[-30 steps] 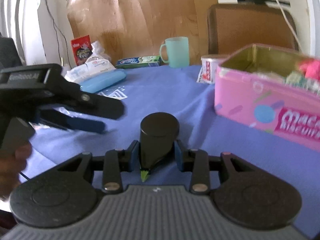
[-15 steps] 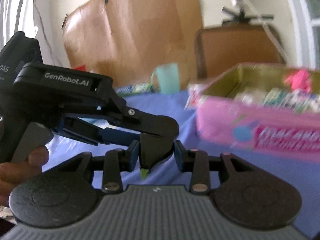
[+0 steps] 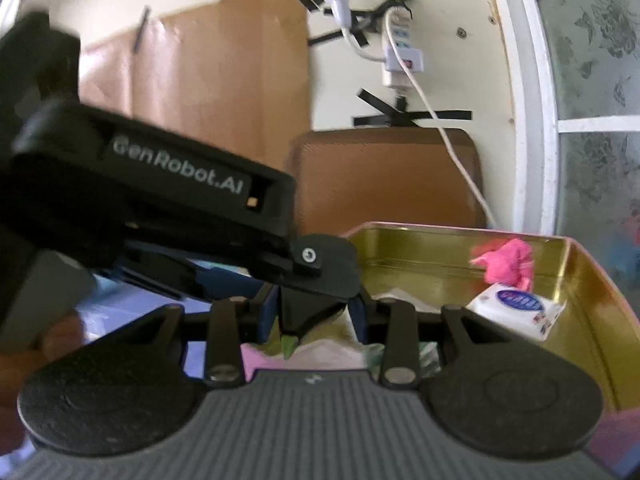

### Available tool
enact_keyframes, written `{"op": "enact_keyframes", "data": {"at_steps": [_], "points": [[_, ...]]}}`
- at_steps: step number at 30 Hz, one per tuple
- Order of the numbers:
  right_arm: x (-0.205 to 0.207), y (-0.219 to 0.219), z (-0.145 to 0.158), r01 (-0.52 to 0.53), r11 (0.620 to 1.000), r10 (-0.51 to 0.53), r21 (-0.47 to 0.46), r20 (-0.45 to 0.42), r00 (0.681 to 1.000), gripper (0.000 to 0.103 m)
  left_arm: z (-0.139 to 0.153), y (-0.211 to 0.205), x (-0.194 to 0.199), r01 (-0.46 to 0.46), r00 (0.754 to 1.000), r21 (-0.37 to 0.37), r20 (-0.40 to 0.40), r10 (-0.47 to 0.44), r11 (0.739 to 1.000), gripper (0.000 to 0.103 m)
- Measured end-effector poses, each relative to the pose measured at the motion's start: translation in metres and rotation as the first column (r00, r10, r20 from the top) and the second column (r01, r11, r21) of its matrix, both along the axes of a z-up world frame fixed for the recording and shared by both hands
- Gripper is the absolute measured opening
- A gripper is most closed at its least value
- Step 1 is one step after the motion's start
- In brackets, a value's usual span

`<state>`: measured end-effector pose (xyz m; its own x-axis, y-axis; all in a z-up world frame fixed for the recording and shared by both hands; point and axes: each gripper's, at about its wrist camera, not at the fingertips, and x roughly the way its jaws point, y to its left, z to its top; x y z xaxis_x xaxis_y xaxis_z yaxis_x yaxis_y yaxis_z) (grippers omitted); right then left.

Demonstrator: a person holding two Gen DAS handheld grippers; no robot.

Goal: Organize soft objects

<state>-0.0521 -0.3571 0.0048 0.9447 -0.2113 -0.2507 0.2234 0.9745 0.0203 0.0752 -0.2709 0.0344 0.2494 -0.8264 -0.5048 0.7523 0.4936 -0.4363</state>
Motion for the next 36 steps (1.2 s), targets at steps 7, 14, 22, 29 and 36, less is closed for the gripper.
{"op": "enact_keyframes", "data": {"at_steps": [7,14,22,29,36], "points": [[-0.022,-0.002,-0.007,0.058,0.998,-0.059,0.029,0.023,0.998,0.041,-0.002,0.03,0.0,-0.105,0.993,0.025,0.047,0.104,0.994,0.061],[-0.072,0.018,-0.003,0.096,0.987,-0.107,0.127,0.084,0.991,0.054,0.012,0.067,-0.029,-0.221,0.96,0.068,0.193,0.205,0.973,0.086],[-0.092,0.021,0.006,0.12,0.946,-0.142,0.301,0.054,0.988,0.066,0.02,0.093,-0.065,-0.331,0.911,0.104,0.294,0.289,0.938,0.103],[-0.101,0.039,0.008,0.096,0.928,-0.121,0.36,0.049,0.991,0.072,0.006,0.111,-0.078,-0.38,0.904,0.181,0.277,0.324,0.907,0.103],[-0.104,0.053,0.012,0.076,0.93,-0.103,0.358,0.056,0.993,0.073,0.001,0.123,-0.087,-0.434,0.874,0.207,0.332,0.355,0.877,0.103]]}}
